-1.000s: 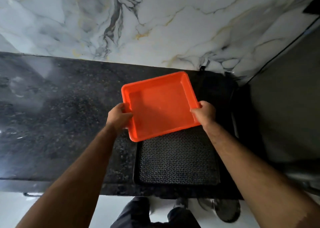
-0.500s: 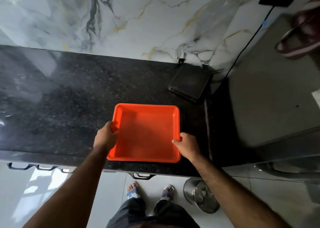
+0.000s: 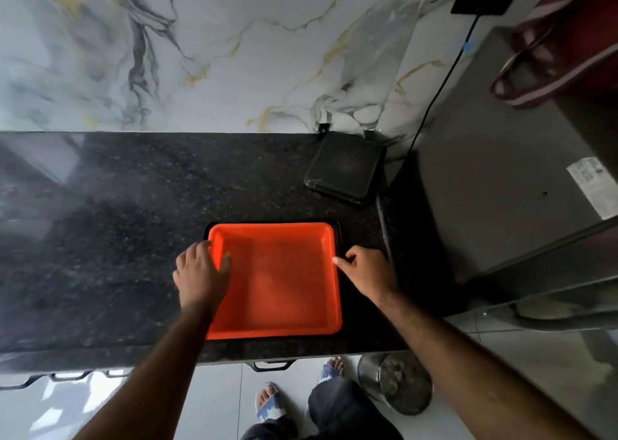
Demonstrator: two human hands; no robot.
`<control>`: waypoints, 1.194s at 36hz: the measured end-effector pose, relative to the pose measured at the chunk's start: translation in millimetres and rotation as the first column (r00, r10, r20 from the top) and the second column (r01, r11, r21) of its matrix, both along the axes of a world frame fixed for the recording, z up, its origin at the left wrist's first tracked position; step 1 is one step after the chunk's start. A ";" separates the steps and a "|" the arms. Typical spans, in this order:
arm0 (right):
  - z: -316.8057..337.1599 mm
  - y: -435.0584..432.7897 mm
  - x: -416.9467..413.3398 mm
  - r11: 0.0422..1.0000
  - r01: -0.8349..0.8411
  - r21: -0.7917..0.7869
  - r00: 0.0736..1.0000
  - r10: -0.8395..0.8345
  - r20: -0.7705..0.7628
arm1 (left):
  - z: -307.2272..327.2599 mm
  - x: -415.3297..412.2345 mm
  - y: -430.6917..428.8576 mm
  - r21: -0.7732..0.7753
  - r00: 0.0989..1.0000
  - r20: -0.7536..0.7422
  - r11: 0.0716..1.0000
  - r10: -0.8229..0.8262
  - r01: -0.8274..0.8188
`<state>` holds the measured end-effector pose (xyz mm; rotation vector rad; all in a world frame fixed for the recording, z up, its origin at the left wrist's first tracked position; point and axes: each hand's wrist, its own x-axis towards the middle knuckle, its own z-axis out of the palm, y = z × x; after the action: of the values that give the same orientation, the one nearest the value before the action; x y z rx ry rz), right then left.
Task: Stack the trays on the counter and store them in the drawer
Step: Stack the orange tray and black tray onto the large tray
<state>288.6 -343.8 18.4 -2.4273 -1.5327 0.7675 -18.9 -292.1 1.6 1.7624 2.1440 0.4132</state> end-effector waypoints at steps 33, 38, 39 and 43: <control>-40.8 335.6 185.2 0.992 0.069 -0.102 0.993 -0.078 -0.092 | -50.8 282.0 176.3 -0.755 -0.015 0.655 0.653 0.755 -0.054; -32.2 321.6 189.6 0.922 0.380 0.081 0.869 -0.325 -0.374 | -40.7 272.8 174.1 -0.638 -0.070 0.769 0.759 0.635 -0.129; -26.4 318.4 187.3 0.887 0.446 0.123 0.819 -0.349 -0.454 | -34.4 269.6 173.3 -0.598 -0.055 0.801 0.790 0.597 -0.138; 6.4 305.1 167.5 0.784 0.613 0.094 0.590 -0.376 -0.715 | -2.4 249.3 173.1 -0.400 0.093 0.899 0.891 0.427 -0.216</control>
<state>456.1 -38.8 24.9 -1.8477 -0.5729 0.9900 230.3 -119.0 -0.8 0.4222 1.3661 1.0920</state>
